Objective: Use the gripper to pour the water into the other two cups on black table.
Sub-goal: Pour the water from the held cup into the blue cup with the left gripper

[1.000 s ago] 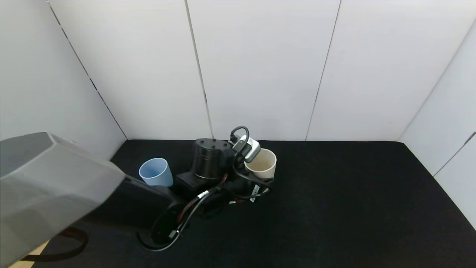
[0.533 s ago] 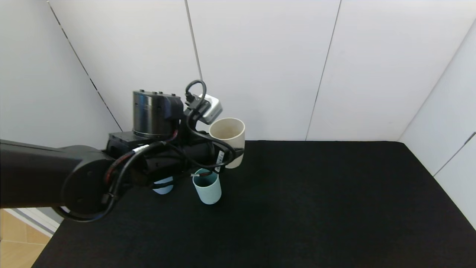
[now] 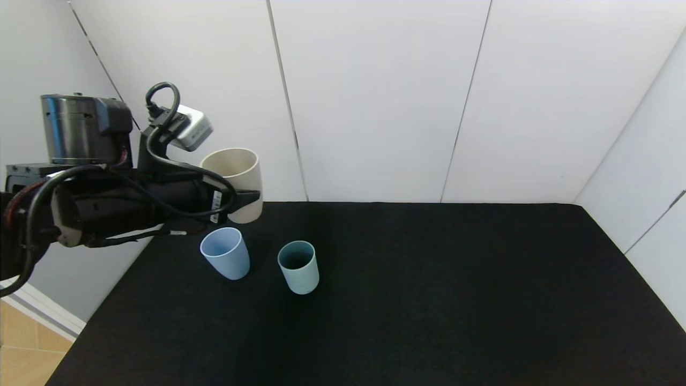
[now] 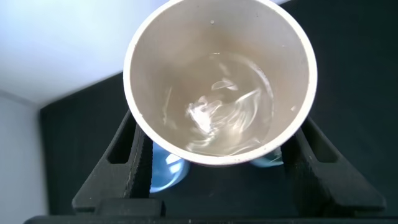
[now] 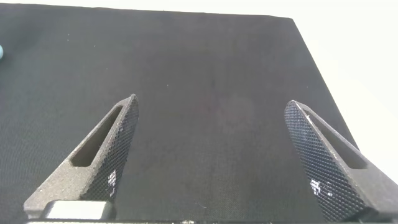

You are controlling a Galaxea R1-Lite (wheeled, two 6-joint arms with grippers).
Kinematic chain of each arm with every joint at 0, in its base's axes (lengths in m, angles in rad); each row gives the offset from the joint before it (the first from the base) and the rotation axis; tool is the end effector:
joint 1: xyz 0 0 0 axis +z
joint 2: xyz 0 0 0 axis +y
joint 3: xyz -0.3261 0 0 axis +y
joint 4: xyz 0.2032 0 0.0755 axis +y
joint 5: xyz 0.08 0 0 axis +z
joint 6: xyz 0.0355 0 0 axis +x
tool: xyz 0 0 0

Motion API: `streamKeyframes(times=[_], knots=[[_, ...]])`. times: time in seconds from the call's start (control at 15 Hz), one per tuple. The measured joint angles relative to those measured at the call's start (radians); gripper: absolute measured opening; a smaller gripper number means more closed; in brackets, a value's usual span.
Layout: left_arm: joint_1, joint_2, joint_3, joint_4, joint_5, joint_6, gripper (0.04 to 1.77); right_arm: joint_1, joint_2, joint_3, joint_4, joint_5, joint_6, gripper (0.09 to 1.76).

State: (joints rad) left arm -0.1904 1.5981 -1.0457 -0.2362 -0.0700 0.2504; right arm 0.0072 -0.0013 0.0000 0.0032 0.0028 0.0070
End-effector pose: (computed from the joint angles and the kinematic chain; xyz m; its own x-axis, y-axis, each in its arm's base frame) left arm 0.3247 -0.0651 0.2477 0.9177 -0.2481 -0.3102 0.3218 0.9222 0.2144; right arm -0.0075 0.0000 0.0751 0.9999 0.0100 -0.0019 -0.0100 0.9999 0.0070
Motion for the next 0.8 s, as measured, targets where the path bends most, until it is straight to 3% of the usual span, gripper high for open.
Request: streamKeyframes(times=[0.4,0.8], knots=[[0.211,-0.045,0.033,0.022,-0.039,0.103,1.20,0.000,0.000,0.000,0.000,0.000,0.000,1.71],[0.321,-0.049,0.106,0.013,-0.040,0.184,1.20,0.000,0.000,0.000,0.000,0.000,0.000,1.71]])
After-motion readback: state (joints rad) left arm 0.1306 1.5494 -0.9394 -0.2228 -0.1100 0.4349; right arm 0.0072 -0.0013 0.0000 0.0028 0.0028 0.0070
